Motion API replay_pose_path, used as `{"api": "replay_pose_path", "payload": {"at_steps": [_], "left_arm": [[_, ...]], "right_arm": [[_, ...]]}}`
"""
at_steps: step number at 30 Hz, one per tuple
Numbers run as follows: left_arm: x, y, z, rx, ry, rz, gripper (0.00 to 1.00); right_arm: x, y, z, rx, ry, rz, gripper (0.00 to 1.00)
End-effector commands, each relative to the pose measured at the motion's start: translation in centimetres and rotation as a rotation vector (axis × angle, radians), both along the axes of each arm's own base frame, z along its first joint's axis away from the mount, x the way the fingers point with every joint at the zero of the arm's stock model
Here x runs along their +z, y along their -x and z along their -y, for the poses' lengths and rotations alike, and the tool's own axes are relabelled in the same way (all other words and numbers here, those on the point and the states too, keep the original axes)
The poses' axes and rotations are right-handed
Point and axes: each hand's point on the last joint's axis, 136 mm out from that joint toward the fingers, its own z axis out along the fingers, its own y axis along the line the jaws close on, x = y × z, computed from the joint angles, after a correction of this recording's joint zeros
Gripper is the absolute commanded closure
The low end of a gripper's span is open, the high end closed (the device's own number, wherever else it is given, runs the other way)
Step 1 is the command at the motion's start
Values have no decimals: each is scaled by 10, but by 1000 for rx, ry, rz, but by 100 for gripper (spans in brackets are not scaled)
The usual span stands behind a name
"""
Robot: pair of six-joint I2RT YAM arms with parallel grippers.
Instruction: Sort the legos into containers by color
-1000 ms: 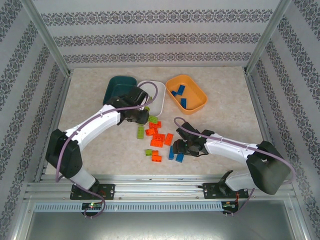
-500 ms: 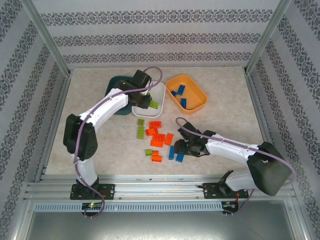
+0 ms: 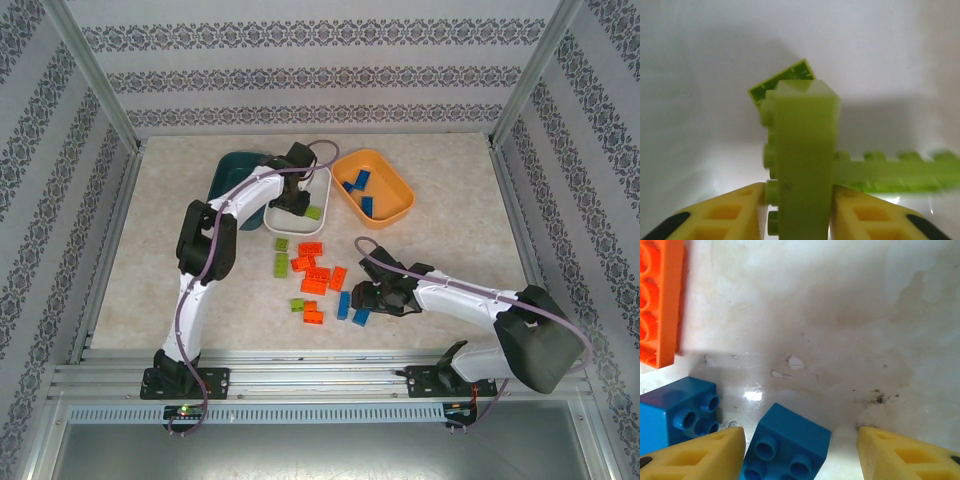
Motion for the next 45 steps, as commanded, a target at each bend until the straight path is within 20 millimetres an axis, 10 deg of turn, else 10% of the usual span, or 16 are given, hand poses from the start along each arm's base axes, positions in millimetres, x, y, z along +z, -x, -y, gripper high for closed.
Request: {"api": "replay_pose_path", "payload": {"at_steps": [1,8,13,25,45], "left_arm": [[18,0,-4,8,10,-2,59],[78,14,-2,10,87,74,49],[113,61,12,-45,119,115,41],[64,177,70,-104,219,-4,34],[69,222,30,-98,188,61,5]], "right_arm": [[-2,2,8,-3,16,1,39],[5,-4,4,-5,3,16,39],[13,-4,5,-17,-15,39,39],[19,12,15,-73,-89,38,38],[-26,8,-8,-10,50,-96,34]]}}
